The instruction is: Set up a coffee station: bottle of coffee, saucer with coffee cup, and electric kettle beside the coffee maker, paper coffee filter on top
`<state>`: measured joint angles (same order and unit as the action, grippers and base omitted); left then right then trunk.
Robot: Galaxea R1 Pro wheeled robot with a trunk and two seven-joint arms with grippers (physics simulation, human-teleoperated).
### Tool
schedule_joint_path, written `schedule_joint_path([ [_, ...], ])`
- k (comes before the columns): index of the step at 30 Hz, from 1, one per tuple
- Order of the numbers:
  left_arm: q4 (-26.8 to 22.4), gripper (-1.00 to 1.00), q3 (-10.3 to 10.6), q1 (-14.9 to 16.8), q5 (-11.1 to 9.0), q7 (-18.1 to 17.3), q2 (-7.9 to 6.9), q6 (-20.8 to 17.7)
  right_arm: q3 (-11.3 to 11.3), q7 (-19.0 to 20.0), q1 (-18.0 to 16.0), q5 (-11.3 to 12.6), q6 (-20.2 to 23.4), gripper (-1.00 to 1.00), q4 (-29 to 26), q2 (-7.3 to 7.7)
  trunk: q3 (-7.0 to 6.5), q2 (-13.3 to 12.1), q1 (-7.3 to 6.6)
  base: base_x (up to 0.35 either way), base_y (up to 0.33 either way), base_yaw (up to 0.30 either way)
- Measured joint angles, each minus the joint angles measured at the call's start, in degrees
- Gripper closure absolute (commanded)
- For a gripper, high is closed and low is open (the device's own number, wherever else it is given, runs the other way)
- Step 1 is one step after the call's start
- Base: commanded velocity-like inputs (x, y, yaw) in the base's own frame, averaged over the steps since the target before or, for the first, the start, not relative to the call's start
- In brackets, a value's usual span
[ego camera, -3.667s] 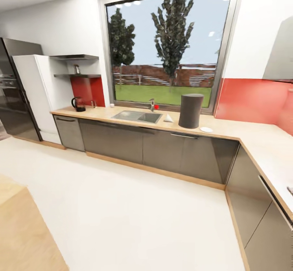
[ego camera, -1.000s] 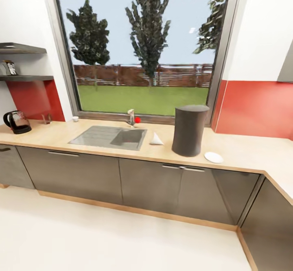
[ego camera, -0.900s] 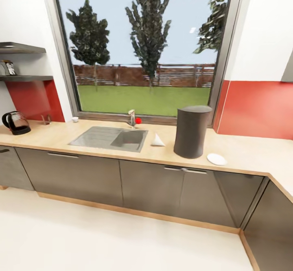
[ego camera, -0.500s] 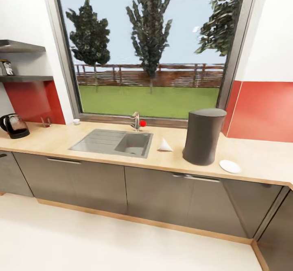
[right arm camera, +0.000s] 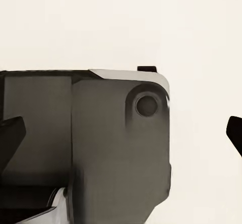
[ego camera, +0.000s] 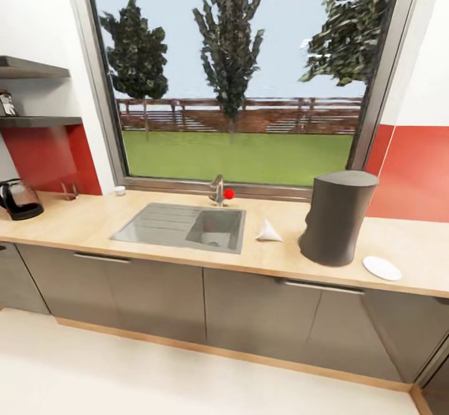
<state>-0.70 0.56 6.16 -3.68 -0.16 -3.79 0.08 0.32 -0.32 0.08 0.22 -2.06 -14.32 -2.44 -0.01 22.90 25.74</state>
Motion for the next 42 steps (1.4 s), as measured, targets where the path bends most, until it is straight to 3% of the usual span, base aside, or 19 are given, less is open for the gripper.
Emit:
schedule_joint_path([
  [16, 0.01, -1.0, 0.01, 0.01, 0.0, 0.0, 0.1, 0.0, 0.0, 0.01, 0.0, 0.02, 0.0, -1.0, 0.0, -0.01, 0.0, 0.0, 0.0, 0.217, 0.279, -0.237],
  [31, -0.33, -1.0, 0.02, 0.36, 0.02, 0.0, -0.3, 0.64, 0.0, -0.13, 0.0, 0.02, 0.02, -1.0, -0.09, -0.01, 0.0, 0.0, 0.0, 0.183, 0.279, -0.022],
  [35, -8.19, -1.0, -0.09, 1.91, -0.08, -0.21, -0.99, 4.06, 0.0, -0.15, 0.0, 0.02, 0.01, -1.0, -0.03, -0.01, 0.0, -0.02, 0.03, 0.056, 0.039, 0.0],
  [38, -35.9, -1.0, -0.01, 4.01, -0.18, -0.66, -0.88, 4.11, 0.0, -0.15, 0.0, 0.02, 0.01, -1.0, -0.02, -0.01, -0.02, 0.0, 0.02, 0.0, 0.0, 0.0],
  [42, -37.62, -1.0, -0.01, 6.28, -0.24, -3.16, -0.82, 4.1, 0.0, -0.15, 0.0, 0.02, 0.01, -1.0, -0.01, -0.01, -0.01, -0.01, 0.03, 0.0, 0.0, 0.0],
])
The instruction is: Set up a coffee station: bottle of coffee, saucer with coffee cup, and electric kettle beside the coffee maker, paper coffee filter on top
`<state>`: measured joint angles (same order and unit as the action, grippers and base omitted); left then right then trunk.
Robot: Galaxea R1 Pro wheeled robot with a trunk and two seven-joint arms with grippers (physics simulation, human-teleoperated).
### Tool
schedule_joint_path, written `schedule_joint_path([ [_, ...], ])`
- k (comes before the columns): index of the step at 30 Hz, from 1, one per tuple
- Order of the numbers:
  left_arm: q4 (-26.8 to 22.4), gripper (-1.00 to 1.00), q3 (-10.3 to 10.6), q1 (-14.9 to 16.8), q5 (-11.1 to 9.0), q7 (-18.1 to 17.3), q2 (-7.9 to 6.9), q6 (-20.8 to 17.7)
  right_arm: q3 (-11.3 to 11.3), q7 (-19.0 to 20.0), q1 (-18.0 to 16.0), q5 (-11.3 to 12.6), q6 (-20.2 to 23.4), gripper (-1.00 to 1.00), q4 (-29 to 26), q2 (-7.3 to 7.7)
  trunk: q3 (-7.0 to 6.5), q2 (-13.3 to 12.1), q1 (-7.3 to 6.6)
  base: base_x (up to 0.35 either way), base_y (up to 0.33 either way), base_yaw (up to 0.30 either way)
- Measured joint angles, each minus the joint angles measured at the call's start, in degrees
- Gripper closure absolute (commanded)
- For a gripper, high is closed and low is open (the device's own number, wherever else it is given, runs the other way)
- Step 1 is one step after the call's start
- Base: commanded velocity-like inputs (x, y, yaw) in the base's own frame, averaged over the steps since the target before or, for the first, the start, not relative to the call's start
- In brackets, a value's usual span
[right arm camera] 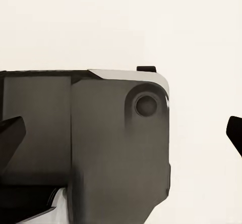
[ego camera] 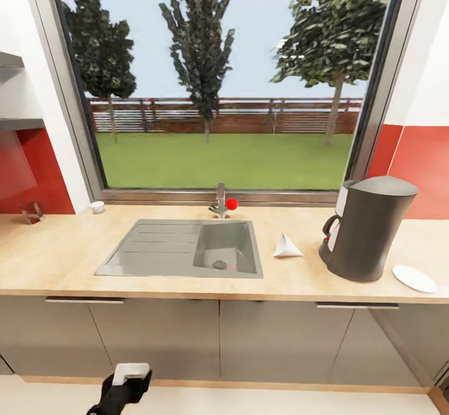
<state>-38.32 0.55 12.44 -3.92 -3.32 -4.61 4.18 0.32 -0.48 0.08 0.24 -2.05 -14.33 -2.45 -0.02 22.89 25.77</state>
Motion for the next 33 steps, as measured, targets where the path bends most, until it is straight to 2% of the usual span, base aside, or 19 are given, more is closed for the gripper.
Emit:
schedule_joint_path([
  [6, -1.16, -1.0, -0.12, 6.47, -0.31, -5.84, 0.35, -0.03, 0.0, 0.0, 0.0, 0.0, -0.06, -1.0, 0.0, 0.0, 0.0, 0.0, 0.0, 0.0, 0.0, 0.0],
  [15, -1.58, -1.0, -0.11, 14.4, -0.55, -6.93, 1.21, -0.82, -0.03, 0.0, 0.0, 0.0, -0.09, -1.0, 0.0, 0.0, 0.01, 0.0, 0.0, 0.0, 0.0, 0.0],
  [17, -1.62, -1.0, -0.08, 16.74, -0.46, -6.93, 2.18, -0.93, -0.04, 0.0, 0.0, 0.0, -0.09, -1.0, 0.0, 0.0, 0.0, 0.0, 0.0, 0.0, 0.0, 0.0],
  [22, -1.64, -1.0, -0.02, 20.1, -0.16, -6.94, 4.2, -1.77, -0.01, 0.0, 0.0, 0.0, -0.09, -1.0, -0.04, 0.0, 0.01, 0.0, 0.0, 0.0, 0.0, 0.0],
  [24, -1.63, -1.0, 0.01, 22.08, -0.11, -7.02, 5.17, -3.64, 0.0, 0.0, 0.0, 0.0, -0.09, -1.0, -0.07, 0.0, 0.0, 0.0, 0.0, 0.0, 0.0, 0.0],
  [26, -1.45, -1.0, 0.1, 25.13, -0.09, -7.13, 5.91, -7.97, 0.0, 0.0, 0.0, 0.05, -0.09, -1.0, -0.13, -0.02, 0.0, 0.0, 0.0, 0.0, 0.0, -0.066],
  [27, -1.31, -1.0, 0.83, 28.03, -0.05, -7.73, 6.13, -13.62, 0.0, 0.05, 0.0, 0.09, -0.09, -1.0, -0.14, -0.02, 0.0, -0.01, 0.0, 0.0, 0.0, -0.186],
  [28, -1.17, -1.0, 1.52, 29.4, -0.03, -8.04, 6.13, -15.82, 0.0, 0.06, 0.0, 0.11, -0.09, -1.0, -0.15, -0.05, 0.0, 0.01, -0.01, 0.0, 0.0, -0.205],
  [29, -1.09, -1.0, 1.97, 29.97, -0.01, -8.18, 6.1, -16.8, 0.0, 0.07, 0.0, 0.12, -0.09, -1.0, -0.15, -0.04, 0.01, 0.0, 0.0, 0.0, 0.0, -0.233],
  [32, -0.78, -1.0, 5.43, 33.38, -0.01, -9.19, 5.61, -22.07, 0.0, 0.08, 0.0, 0.15, -0.09, -1.0, -0.17, -0.08, 0.0, 0.0, 0.0, 0.0, 0.0, -0.265],
  [33, -0.76, -1.0, 5.91, 34.02, 0.01, -9.58, 5.46, -23.12, 0.0, 0.08, 0.0, 0.16, -0.09, -1.0, -0.17, -0.08, 0.0, 0.0, -0.01, 0.0, 0.0, -0.277],
])
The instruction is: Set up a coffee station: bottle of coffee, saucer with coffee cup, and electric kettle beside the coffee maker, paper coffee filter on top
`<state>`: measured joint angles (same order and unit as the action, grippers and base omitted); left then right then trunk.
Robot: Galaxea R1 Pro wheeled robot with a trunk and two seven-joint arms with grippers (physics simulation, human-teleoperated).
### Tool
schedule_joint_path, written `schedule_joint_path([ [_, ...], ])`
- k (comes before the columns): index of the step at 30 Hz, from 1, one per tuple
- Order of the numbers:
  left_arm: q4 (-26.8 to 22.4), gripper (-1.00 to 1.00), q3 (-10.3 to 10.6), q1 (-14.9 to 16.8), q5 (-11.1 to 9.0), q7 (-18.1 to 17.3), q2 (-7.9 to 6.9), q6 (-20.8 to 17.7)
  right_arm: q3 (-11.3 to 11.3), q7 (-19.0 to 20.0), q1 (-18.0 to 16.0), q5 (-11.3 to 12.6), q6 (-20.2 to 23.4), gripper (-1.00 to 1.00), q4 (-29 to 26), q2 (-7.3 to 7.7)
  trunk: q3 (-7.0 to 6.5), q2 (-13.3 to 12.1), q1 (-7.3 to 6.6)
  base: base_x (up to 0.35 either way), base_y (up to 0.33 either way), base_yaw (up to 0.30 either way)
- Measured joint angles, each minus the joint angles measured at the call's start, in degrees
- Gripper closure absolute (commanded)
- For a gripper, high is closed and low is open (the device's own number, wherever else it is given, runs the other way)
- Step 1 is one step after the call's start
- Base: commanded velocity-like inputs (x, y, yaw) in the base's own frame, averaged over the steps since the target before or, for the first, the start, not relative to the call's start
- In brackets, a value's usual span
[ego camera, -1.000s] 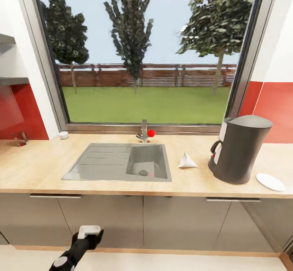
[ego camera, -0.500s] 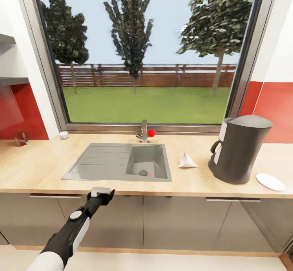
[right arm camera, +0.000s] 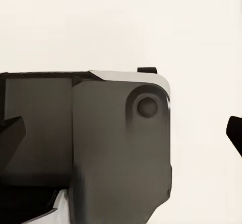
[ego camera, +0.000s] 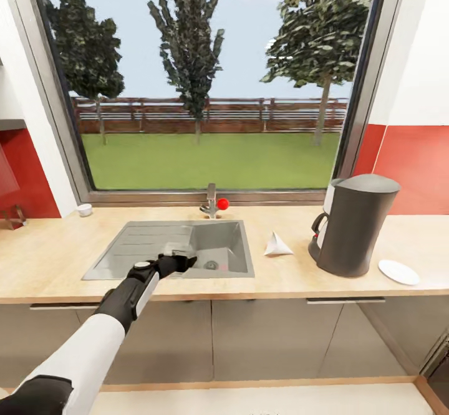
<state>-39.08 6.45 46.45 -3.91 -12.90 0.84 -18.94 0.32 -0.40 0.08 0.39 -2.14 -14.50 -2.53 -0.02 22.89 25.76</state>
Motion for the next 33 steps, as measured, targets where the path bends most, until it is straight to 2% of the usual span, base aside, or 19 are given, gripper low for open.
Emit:
schedule_joint_path([
  [3, 0.09, -1.0, 0.54, 1.0, 0.06, -1.3, -0.37, -3.39, 0.03, 0.0, 0.0, -0.04, 0.0, -1.0, 0.03, 0.06, 0.0, 0.0, 0.0, 0.0, 0.0, -0.281],
  [8, -0.18, -1.0, 0.55, 1.67, 0.21, -1.85, -1.3, -11.14, 0.07, 0.0, 0.0, -0.07, -0.01, -1.0, 0.06, 0.08, 0.0, 0.0, 0.0, 0.0, 0.0, -0.282],
  [10, -0.38, -1.0, 0.45, 3.23, 0.1, -1.98, -2.29, -15.52, 0.08, 0.0, 0.0, -0.07, -0.01, -1.0, 0.08, 0.09, 0.0, 0.0, 0.0, 0.0, 0.0, -0.283],
  [13, 0.01, -1.0, 0.54, 5.71, 0.04, -2.58, -3.13, -18.16, 0.08, 0.0, 0.0, -0.08, -0.01, -1.0, 0.08, 0.13, 0.0, 0.0, 0.0, 0.0, 0.0, -0.283],
  [22, -0.55, -1.0, 0.98, 5.67, 0.05, -3.09, -3.14, -18.72, 0.12, -0.13, 0.0, -0.13, 0.01, -1.0, 0.03, 0.39, 0.01, 0.01, -0.01, 0.019, 0.0, -0.283],
  [28, -0.5, -1.0, 1.05, 5.59, 0.0, -3.2, -2.82, -18.61, 0.16, -0.19, 0.0, -0.15, 0.06, -1.0, 0.01, 0.44, 0.01, 0.01, -0.03, 0.264, 0.0, -0.27],
  [33, -0.04, -1.0, 0.88, 5.57, 0.0, -3.21, -2.63, -18.32, 0.09, -0.16, 0.0, -0.16, -0.06, -1.0, 0.03, 0.44, 0.01, 0.0, -0.03, 0.334, 0.0, -0.043],
])
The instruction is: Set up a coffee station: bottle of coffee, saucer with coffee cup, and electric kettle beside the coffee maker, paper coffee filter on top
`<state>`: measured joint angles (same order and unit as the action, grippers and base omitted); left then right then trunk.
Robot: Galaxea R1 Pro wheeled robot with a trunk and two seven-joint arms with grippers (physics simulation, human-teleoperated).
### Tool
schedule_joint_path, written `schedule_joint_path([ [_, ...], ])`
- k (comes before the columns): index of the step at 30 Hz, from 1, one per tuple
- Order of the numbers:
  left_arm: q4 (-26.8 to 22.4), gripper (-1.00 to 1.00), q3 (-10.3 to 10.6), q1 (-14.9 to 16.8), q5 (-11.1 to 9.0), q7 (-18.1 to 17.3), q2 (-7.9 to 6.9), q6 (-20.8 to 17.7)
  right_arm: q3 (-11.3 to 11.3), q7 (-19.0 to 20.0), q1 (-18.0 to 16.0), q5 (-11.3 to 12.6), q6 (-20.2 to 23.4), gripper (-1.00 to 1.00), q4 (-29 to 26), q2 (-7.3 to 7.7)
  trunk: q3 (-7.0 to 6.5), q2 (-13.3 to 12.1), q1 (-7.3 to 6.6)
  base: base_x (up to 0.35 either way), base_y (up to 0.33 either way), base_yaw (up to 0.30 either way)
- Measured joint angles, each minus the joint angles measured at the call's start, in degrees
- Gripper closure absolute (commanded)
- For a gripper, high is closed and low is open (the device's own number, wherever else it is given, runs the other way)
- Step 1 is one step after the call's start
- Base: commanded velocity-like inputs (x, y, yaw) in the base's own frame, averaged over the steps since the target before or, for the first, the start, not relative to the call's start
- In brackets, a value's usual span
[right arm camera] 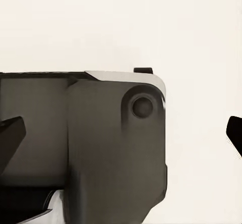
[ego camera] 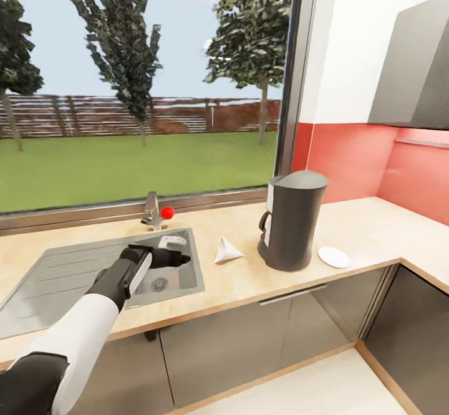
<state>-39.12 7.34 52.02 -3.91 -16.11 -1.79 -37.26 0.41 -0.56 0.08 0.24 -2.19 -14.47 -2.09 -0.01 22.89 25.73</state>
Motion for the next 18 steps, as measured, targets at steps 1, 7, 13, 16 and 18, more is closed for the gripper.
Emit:
schedule_joint_path([
  [1, 0.06, -1.0, -0.01, 0.0, 0.0, 0.0, 0.03, 0.03, 0.0, 0.0, 0.0, 0.0, -0.01, -1.0, -0.01, 0.0, 0.0, 0.0, 0.0, 0.337, 0.0, -0.003],
  [7, 0.23, -1.0, 1.72, -0.08, 0.0, 0.0, 0.01, 0.48, -0.01, 0.01, 0.0, -0.05, 0.08, -1.0, 0.05, 0.0, 0.0, 0.0, 0.0, 0.3, -0.115, 0.0],
  [13, 0.26, -1.0, 1.91, -0.08, -0.06, -0.07, 0.02, 0.56, -0.01, 0.0, 0.0, 0.0, 0.13, -1.0, 0.06, 0.0, 0.0, 0.0, 0.01, 0.255, -0.162, -0.089],
  [16, 0.05, -1.0, 1.95, -1.71, 0.03, -0.01, 0.02, 0.64, -0.01, 0.0, 0.0, 0.0, 0.13, -1.0, 0.11, 0.08, 0.01, -0.01, 0.03, 0.123, -0.055, -0.248],
  [18, -0.15, -1.0, 1.99, -2.74, 0.01, 0.0, 0.02, 0.68, -0.01, 0.0, 0.0, 0.0, 0.13, -1.0, 0.14, 0.09, 0.01, -0.01, 0.03, 0.036, -0.012, -0.26],
])
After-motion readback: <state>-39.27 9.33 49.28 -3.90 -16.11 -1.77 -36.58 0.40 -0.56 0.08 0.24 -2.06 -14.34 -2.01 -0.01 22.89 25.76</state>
